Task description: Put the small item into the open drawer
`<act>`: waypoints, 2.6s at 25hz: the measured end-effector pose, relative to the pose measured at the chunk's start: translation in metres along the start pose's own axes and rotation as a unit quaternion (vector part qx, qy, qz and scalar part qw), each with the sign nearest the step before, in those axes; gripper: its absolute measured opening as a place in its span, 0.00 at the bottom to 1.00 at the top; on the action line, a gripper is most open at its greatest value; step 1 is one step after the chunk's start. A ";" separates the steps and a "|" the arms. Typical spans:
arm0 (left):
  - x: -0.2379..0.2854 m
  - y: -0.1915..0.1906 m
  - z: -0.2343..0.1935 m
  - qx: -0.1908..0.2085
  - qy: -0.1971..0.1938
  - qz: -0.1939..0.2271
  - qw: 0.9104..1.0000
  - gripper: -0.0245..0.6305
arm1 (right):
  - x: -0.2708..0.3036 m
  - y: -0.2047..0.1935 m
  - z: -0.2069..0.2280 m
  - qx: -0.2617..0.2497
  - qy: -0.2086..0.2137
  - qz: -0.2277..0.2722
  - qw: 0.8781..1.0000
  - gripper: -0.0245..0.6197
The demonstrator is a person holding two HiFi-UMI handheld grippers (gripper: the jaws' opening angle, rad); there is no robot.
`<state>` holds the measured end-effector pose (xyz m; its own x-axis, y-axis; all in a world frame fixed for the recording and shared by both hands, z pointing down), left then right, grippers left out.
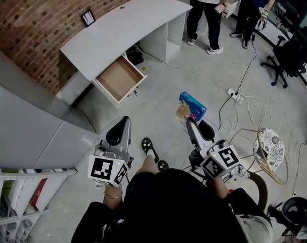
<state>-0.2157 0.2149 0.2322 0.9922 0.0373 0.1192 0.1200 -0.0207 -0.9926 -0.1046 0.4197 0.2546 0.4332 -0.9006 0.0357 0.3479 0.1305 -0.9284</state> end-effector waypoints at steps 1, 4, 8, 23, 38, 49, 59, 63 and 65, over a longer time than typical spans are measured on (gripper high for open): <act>0.003 0.001 -0.003 0.002 0.003 0.004 1.000 0.03 | 0.003 0.000 0.002 -0.001 0.001 0.000 1.000 0.19; 0.015 0.005 -0.022 0.001 0.007 0.008 1.000 0.03 | 0.022 0.005 0.006 -0.003 -0.002 -0.006 1.000 0.19; 0.037 0.009 -0.045 -0.004 0.000 -0.001 1.000 0.03 | 0.049 0.012 0.013 0.001 -0.013 -0.015 1.000 0.19; 0.091 0.014 -0.119 -0.009 0.032 -0.009 0.999 0.03 | 0.151 0.023 0.043 0.004 0.009 -0.039 0.999 0.19; 0.068 0.012 -0.226 -0.025 0.140 0.003 0.990 0.03 | 0.268 0.016 0.015 0.000 0.081 -0.067 0.994 0.19; 0.071 0.013 -0.278 -0.028 0.163 0.009 0.986 0.03 | 0.326 0.013 0.003 -0.005 0.098 -0.074 0.992 0.19; 0.083 0.014 -0.307 -0.032 0.155 0.018 0.987 0.03 | 0.352 0.013 -0.002 -0.009 0.091 -0.077 0.993 0.19; 0.085 0.013 -0.315 -0.039 0.153 0.020 0.987 0.03 | 0.355 0.017 -0.002 -0.013 0.084 -0.077 0.993 0.19; 0.087 0.012 -0.318 -0.042 0.152 0.021 0.987 0.03 | 0.356 0.019 -0.001 -0.018 0.081 -0.076 0.994 0.19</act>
<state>-0.1169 -0.1002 0.2385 0.9594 -0.2668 0.0918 0.0676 -0.0983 -0.9929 0.0558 0.1009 0.2495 0.2380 -0.9639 0.1195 0.3686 -0.0242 -0.9293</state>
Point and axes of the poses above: the fingertips, and each gripper's own axes: x forward along the fingers, z to its right, y out of its top, the point moved 4 cm from there along -x, backward along the fingers, and after that the axes turned 3 degrees about -z, right-handed, at the moved point
